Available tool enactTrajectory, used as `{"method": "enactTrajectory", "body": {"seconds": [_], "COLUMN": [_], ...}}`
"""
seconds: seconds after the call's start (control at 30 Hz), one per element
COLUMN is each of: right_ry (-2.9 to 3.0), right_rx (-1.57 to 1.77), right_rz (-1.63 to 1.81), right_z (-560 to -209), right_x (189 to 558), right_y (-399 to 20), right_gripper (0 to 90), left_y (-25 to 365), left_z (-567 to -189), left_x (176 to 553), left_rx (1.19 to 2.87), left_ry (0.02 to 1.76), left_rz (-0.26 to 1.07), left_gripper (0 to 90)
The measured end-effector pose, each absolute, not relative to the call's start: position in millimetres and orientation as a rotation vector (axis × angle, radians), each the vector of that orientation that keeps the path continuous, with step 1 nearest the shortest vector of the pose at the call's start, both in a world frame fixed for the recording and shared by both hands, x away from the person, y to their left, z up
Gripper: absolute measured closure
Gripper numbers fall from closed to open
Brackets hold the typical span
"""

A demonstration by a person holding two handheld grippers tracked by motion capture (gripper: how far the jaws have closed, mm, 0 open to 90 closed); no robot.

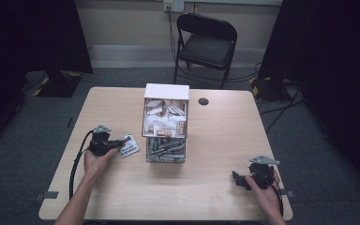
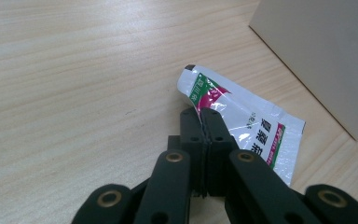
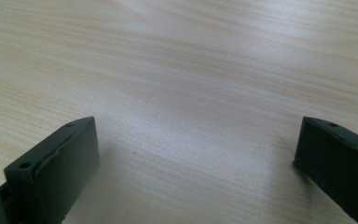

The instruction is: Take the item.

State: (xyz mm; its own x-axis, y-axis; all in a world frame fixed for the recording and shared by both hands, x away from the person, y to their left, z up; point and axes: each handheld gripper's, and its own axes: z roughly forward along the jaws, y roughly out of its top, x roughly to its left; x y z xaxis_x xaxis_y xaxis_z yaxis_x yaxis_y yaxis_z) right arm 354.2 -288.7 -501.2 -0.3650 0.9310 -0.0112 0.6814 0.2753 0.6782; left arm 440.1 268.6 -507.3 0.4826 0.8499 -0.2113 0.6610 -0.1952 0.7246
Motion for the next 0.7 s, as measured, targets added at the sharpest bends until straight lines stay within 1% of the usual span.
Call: {"method": "enactTrajectory", "body": {"seconds": [0.2,0.27,0.33,0.4,0.5,0.63,0.7], "right_ry": [2.143,2.142,2.142,2.142,2.142,2.142,2.142], "right_rx": [1.455,1.456,1.456,1.456,1.456,1.456,1.456], "right_rz": [0.828,0.829,0.829,0.829,0.829,0.829,0.829], "right_z": [-501.2,-501.2,-501.2,-501.2,-501.2,-501.2,-501.2], "right_x": [354.2,354.2,354.2,354.2,354.2,354.2,354.2], "right_y": [-288.7,-288.7,-288.7,-288.7,-288.7,-288.7,-288.7], "right_gripper": [0.0,0.0,0.0,0.0,0.0,0.0,0.0], "left_y": [268.9,268.6,269.0,269.4,269.4,268.5,269.5], "left_z": [-509.0,-509.1,-509.7,-509.8,-509.7,-509.0,-508.5], "left_x": [441.9,442.0,442.3,442.5,442.1,441.9,442.0], "left_rx": [1.917,1.918,1.913,1.908,1.908,1.902,1.898], "left_ry": [1.265,1.273,1.271,1.284,1.285,1.291,1.307], "left_rz": [0.310,0.314,0.315,0.330,0.339,0.345,0.348], "left_gripper": [86.7,82.7,82.3,77.3,75.8,69.9,64.5]}}
